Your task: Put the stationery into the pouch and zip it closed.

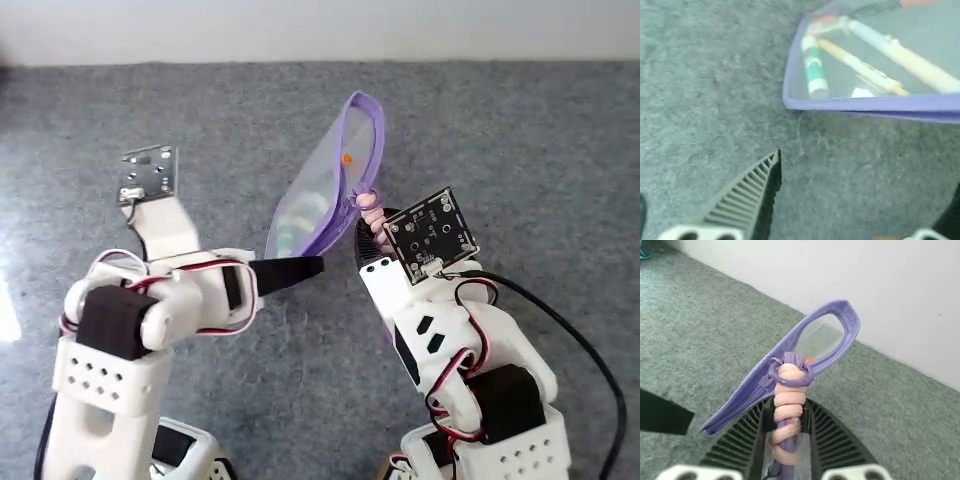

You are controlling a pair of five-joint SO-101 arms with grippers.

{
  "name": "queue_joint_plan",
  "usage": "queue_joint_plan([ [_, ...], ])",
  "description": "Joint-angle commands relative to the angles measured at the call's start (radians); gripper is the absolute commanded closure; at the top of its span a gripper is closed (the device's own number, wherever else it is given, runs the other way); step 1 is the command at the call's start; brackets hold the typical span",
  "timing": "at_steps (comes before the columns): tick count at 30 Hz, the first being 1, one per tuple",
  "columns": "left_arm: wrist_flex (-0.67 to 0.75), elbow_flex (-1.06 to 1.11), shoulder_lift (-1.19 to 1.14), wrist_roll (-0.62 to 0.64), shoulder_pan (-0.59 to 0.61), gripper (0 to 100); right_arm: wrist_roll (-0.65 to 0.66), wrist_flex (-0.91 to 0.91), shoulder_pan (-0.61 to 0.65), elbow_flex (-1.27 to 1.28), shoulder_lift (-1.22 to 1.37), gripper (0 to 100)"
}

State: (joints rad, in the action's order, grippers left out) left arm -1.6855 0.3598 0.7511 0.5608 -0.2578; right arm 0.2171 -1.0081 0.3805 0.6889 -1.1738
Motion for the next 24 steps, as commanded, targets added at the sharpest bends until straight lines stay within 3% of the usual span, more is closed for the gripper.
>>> queue_joint_plan([
  [1,0.094,-0.030,0.015,0.012,-0.031,51,0.009,0.071,0.008,-0.015,-0.024,99.1],
  [13,0.462,0.180,0.014,-0.031,-0.040,51,0.011,0.111,0.022,-0.017,-0.024,99.1],
  [19,0.540,0.251,0.014,-0.023,-0.123,51,0.011,0.105,0.093,-0.012,-0.024,99.1],
  [24,0.583,0.292,0.014,-0.023,-0.068,51,0.011,0.104,0.094,-0.011,-0.024,99.1],
])
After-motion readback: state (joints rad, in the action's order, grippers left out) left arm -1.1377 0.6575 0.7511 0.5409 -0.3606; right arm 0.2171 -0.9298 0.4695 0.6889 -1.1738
